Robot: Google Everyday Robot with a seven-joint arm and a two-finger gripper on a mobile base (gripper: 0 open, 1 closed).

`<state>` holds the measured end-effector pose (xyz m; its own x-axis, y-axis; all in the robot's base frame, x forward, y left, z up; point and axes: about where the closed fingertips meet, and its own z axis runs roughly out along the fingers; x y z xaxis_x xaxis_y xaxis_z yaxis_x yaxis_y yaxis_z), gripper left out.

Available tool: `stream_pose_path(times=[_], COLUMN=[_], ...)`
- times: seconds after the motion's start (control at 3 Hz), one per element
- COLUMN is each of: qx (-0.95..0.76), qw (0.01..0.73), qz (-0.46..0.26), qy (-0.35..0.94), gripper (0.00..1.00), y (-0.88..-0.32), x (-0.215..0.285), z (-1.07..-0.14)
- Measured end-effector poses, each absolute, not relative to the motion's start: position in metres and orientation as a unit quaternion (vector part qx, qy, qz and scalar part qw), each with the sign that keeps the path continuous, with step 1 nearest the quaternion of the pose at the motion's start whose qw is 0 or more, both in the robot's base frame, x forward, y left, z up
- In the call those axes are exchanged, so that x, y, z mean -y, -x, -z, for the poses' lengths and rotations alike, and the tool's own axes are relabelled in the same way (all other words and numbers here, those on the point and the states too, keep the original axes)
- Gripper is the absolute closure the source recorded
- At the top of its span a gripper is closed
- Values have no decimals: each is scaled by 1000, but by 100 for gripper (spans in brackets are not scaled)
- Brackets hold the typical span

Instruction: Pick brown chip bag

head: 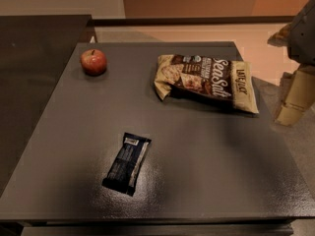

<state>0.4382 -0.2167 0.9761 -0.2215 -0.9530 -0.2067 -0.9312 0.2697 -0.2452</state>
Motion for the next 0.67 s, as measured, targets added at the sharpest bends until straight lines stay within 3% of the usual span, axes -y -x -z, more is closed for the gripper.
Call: stream_pose_path(times=[0.67], qx=[-778], qw=[174], qz=[33], qy=[602], gripper=[0], y=[-468], x=[209], z=[-967])
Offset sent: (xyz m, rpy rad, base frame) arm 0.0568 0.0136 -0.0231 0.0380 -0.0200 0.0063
